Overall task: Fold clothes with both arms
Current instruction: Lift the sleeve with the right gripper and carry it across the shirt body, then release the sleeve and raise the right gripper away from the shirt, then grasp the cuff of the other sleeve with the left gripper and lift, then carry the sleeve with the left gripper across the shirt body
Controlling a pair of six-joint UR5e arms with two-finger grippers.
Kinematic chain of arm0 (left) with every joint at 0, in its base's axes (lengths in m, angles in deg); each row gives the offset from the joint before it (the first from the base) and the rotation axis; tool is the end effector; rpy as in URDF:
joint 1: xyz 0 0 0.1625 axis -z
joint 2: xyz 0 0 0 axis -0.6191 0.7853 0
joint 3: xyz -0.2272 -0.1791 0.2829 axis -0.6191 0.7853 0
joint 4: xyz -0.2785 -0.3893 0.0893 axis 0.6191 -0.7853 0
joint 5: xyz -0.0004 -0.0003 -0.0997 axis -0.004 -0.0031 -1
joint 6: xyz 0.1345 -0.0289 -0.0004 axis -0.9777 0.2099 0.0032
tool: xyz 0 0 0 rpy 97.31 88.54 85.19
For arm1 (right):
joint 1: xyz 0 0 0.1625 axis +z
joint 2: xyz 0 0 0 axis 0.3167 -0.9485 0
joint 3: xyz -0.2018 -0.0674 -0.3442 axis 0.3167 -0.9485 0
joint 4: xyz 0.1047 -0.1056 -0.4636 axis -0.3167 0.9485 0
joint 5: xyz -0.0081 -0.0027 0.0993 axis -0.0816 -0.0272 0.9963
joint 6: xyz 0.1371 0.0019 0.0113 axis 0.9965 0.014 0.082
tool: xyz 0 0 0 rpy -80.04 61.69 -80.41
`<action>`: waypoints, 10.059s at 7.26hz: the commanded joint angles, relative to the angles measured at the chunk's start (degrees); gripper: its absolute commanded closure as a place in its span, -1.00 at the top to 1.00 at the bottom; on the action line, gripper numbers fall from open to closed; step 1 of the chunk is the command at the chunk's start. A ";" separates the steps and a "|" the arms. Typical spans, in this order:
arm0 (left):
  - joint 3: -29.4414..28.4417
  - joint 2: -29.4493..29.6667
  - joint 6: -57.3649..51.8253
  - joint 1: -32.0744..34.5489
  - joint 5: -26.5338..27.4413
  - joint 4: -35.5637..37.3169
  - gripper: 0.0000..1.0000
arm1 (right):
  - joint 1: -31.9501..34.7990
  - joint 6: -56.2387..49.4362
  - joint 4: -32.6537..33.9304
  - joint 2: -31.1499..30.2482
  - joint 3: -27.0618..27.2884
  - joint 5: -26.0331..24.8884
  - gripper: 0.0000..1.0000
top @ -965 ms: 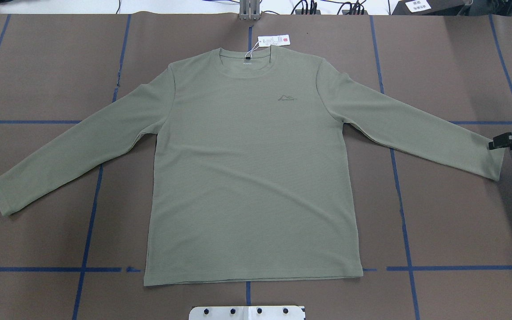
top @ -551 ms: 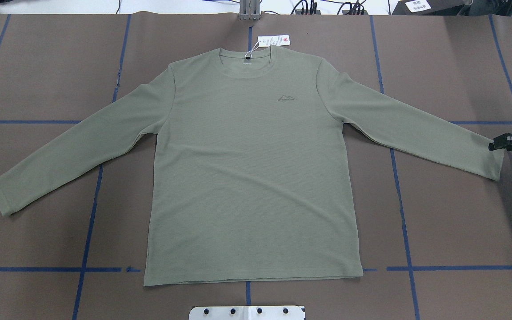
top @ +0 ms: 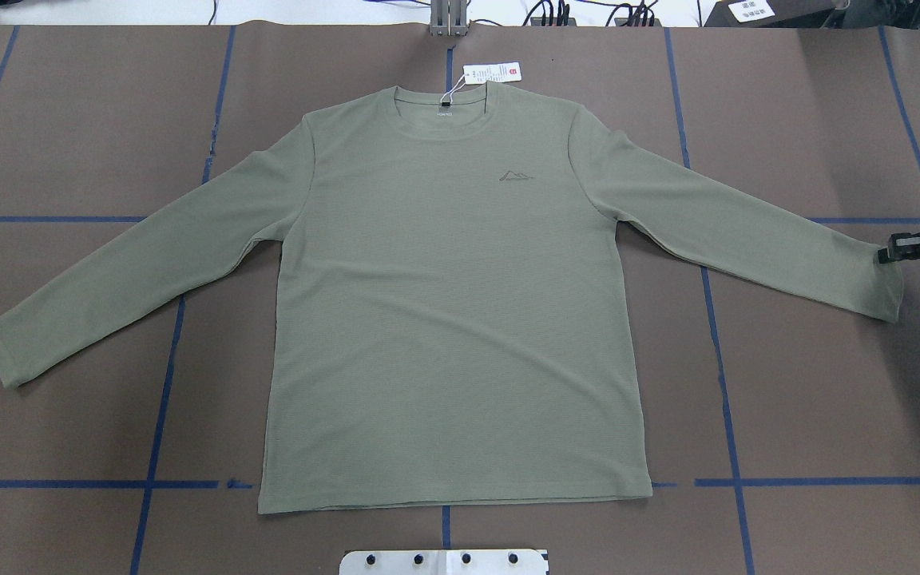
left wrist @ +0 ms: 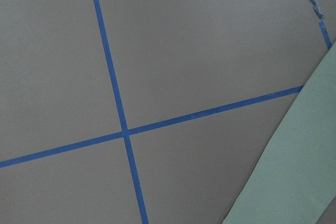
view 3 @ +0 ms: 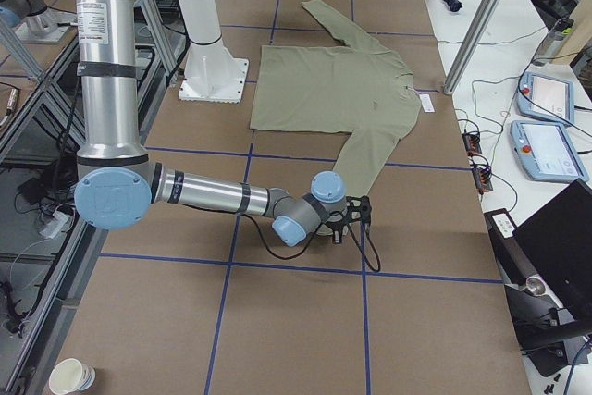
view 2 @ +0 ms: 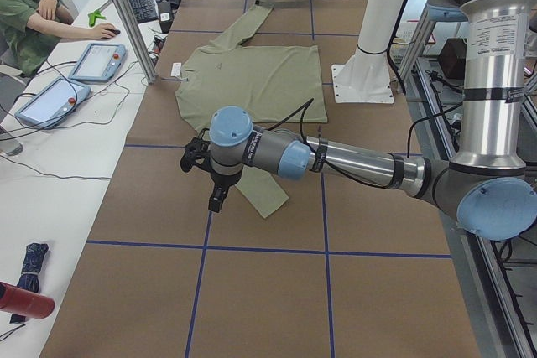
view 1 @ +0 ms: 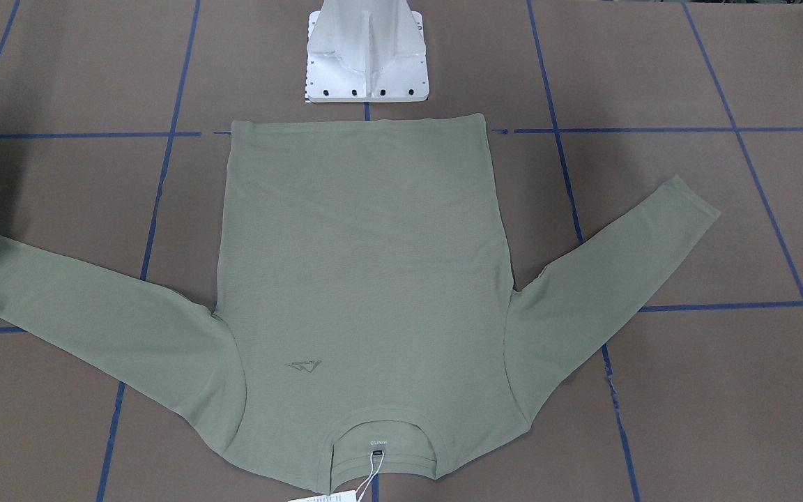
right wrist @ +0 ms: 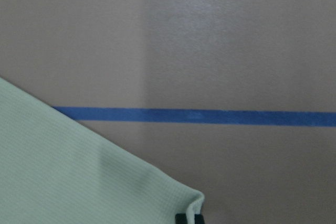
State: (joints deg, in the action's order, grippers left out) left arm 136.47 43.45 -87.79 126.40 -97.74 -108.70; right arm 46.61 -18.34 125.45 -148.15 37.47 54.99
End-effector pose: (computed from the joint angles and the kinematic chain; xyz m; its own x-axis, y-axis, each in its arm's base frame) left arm -0.0137 -0.5696 0.5340 0.6694 0.2513 -0.6991 -0.0243 0.9480 0.3175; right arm -0.2094 -0.5688 0.6920 0.6355 -0.0287 0.7715 -0.1332 0.9803 0.1462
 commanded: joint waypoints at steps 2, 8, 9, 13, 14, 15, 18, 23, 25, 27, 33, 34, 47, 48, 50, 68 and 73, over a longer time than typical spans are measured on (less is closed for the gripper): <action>-0.09 0.08 0.08 0.00 0.00 0.00 1.00 | 1.55 0.32 20.95 1.96 17.12 3.21 -1.00; -0.44 0.17 0.08 0.00 0.00 -0.08 1.00 | -14.23 24.86 68.53 50.31 17.02 -17.41 -1.00; -0.70 0.17 0.08 0.00 0.00 -0.08 1.00 | -18.88 29.97 68.10 60.93 5.63 -23.01 -1.00; -0.97 0.08 0.08 0.00 0.00 -0.08 1.00 | -32.87 36.70 53.68 75.10 -18.55 -41.56 -1.00; -0.97 0.08 0.08 0.00 0.00 -0.08 1.00 | -34.65 36.88 53.33 75.97 -19.35 -43.79 -1.00; -0.97 0.08 0.08 0.00 0.00 -0.08 1.00 | -35.36 38.01 51.50 79.38 -23.88 -43.99 -1.00; -0.88 0.08 0.08 0.00 -0.09 -0.08 1.00 | -37.21 38.38 46.73 81.08 -28.06 -47.15 -1.00; -0.53 0.87 0.16 -0.09 0.35 -1.56 1.00 | -36.26 38.02 42.16 82.48 -30.43 -43.75 1.00; -7.53 6.30 5.66 -0.17 0.18 -10.16 1.00 | -27.51 35.50 42.86 81.88 -30.26 -26.96 1.00; -7.91 4.49 6.66 -1.65 -0.09 -23.30 1.00 | -17.92 21.32 48.37 73.84 -26.34 -16.77 1.00; 9.05 -16.42 26.48 -32.28 19.89 -35.19 1.00 | 4.95 -22.49 51.92 40.35 -3.66 1.88 1.00; 8.88 -18.53 30.97 -37.21 23.95 -37.94 1.00 | 5.24 -22.79 52.01 38.82 -2.06 1.80 1.00; -0.97 -17.85 35.85 -51.59 33.49 -44.64 -0.18 | 5.06 -22.00 51.57 38.10 -1.69 1.63 1.00; -0.97 -17.94 35.85 -51.59 33.49 -44.56 -0.18 | 4.98 -22.00 51.57 38.19 -1.78 1.63 1.00; -1.05 -17.94 35.85 -51.59 33.49 -44.56 -1.00 | 4.98 -22.00 51.57 38.19 -1.78 1.63 1.00; -35.23 61.52 65.04 -58.52 45.00 -28.45 -1.00 | 12.27 -35.19 55.08 31.86 0.07 2.33 1.00; -35.43 59.60 63.67 -61.35 44.04 -38.75 1.00 | 11.22 -34.66 54.47 31.86 0.24 2.68 1.00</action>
State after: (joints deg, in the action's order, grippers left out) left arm 100.11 104.59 -27.14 65.21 -53.39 -145.77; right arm 58.45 -53.23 180.22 -116.29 37.51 57.54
